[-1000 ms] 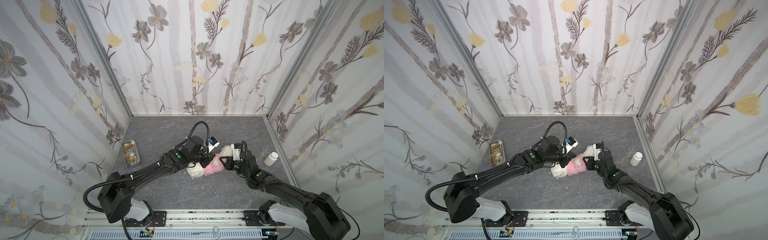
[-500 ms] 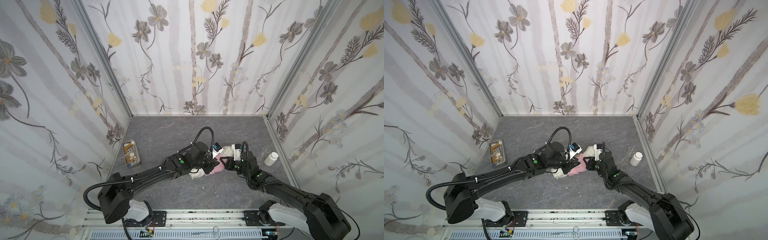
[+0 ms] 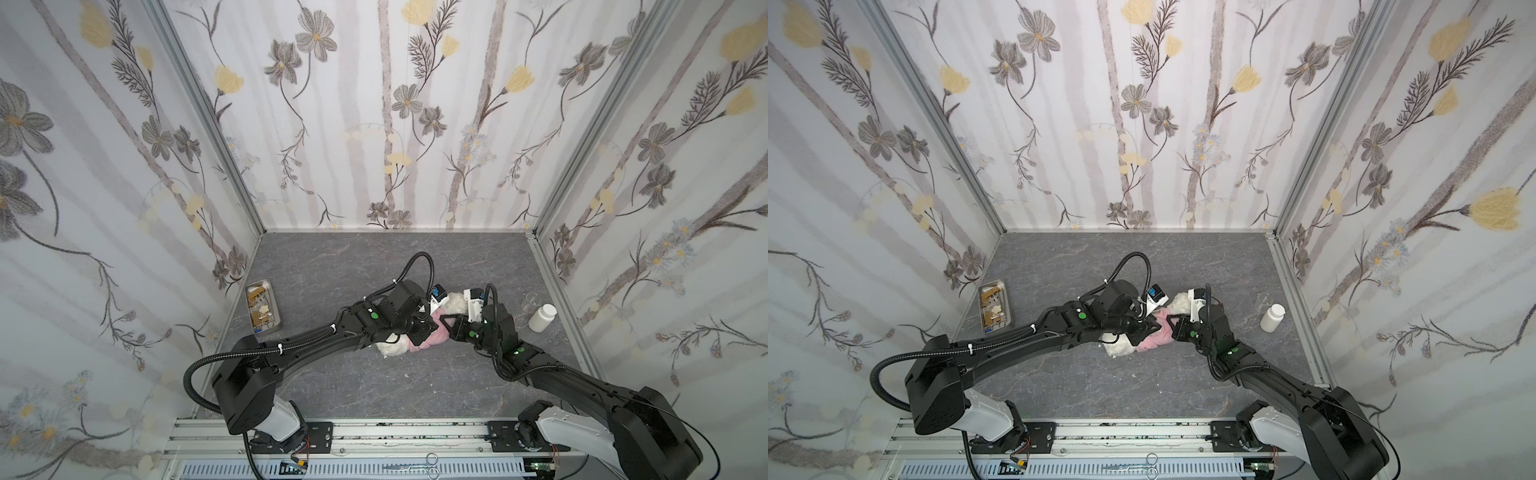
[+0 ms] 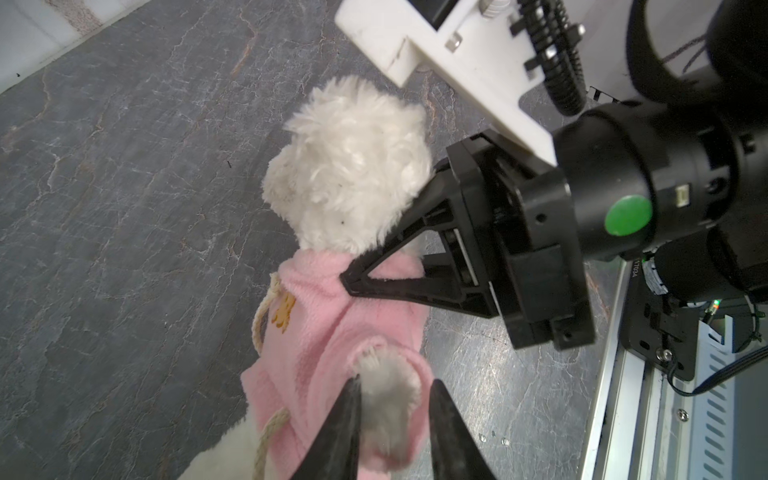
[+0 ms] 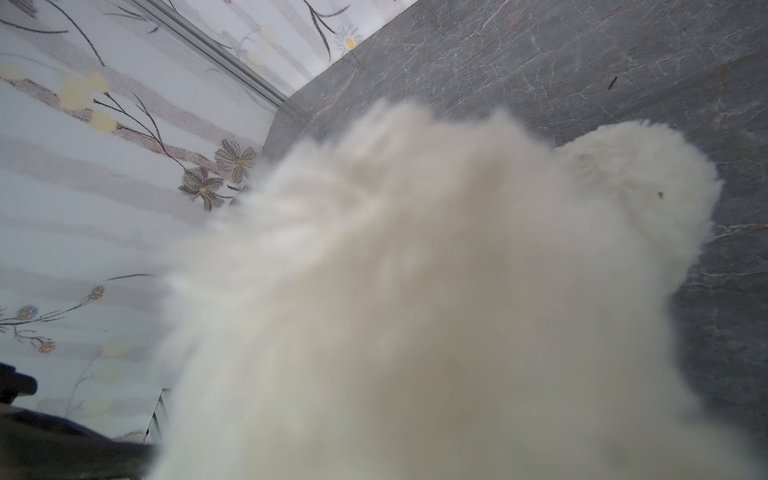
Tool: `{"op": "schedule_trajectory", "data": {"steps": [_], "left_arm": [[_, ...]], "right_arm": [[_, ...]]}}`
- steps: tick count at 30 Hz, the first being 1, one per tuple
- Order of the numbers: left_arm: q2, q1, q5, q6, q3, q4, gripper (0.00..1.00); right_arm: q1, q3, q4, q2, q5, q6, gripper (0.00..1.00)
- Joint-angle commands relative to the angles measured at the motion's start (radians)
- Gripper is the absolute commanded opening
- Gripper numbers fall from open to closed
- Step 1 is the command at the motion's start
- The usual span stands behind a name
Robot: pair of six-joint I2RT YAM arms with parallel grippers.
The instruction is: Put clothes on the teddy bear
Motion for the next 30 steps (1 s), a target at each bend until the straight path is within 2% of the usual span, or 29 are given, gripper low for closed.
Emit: {"op": "schedule_trajectory", "data": {"steps": [1,12,21,30], "left_arm": [[-0.011,-0.009,-0.011,0.048,0.010,-0.019,0.30],[0.032,-0.039,-0.090,0.130,0.049,-0.069,0.32],[0.068,-0.040,-0.182,0.134,0.079,-0.074,0.32],[0.056,-0.003,-0.108,0.071,0.092,-0.071,0.32]], "right_arm": [[0.000,0.001,0.069,0.004,-0.013,0.001,0.11],[0.001,-0.003,0.077,0.005,-0.015,0.003,0.11],[0.002,-0.008,0.077,0.005,-0.019,0.005,0.10],[0.001,-0.010,0.087,0.012,-0.024,0.005,0.10]]}}
